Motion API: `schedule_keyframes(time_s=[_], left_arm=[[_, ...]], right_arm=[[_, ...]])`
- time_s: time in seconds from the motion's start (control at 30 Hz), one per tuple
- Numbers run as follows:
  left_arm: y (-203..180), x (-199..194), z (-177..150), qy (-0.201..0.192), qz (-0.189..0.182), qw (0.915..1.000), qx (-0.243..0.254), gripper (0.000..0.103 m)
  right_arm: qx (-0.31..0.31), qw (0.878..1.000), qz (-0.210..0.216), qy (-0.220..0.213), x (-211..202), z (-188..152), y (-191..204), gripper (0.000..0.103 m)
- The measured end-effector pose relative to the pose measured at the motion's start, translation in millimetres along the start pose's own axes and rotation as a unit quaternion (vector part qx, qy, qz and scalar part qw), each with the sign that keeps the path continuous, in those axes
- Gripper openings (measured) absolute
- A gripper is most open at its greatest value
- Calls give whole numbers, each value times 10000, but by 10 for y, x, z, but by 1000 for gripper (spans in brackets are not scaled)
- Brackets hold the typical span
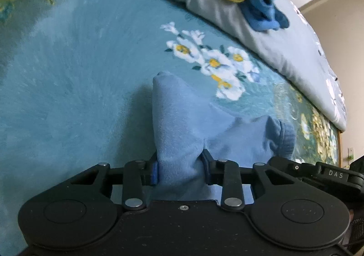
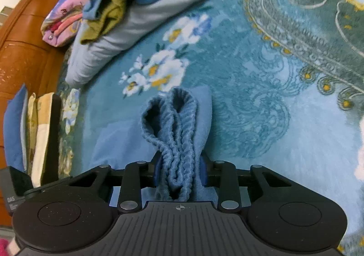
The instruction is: Fold clothes
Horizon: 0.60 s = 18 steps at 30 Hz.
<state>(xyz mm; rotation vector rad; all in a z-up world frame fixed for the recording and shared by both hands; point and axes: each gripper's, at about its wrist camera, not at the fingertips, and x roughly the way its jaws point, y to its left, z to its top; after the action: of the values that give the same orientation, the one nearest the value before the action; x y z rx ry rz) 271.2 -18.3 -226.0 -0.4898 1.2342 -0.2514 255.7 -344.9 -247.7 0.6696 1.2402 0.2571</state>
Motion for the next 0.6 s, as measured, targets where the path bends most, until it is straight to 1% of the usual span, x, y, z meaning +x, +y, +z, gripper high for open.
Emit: schedule_keyframes(time_s=[0.13,0.23,0.33,0.47,0.6], left_arm=[[-149,-415,-87,-173,-71,9997,150,32],[-303,-749,-207,-282,-129,9989,350,33],[-469,-1043,-369,-394,-314,9970,582,33],[-667,-1286,-502,-382,-640,9933,886,33],[-938,-1363,-566,-285,-962,9878,1189,33]], right_arm=[[-27,9999,18,-111,-355,-133,223,28],[-38,9997,7,-232,-678,-281,412,28],[-52,9993,-55,-368,-1055,-460,566,29],[-18,9982,-184,-570,-1526,-688,683,29],[65,9958,-437,-804,-1892,-868,699,29]])
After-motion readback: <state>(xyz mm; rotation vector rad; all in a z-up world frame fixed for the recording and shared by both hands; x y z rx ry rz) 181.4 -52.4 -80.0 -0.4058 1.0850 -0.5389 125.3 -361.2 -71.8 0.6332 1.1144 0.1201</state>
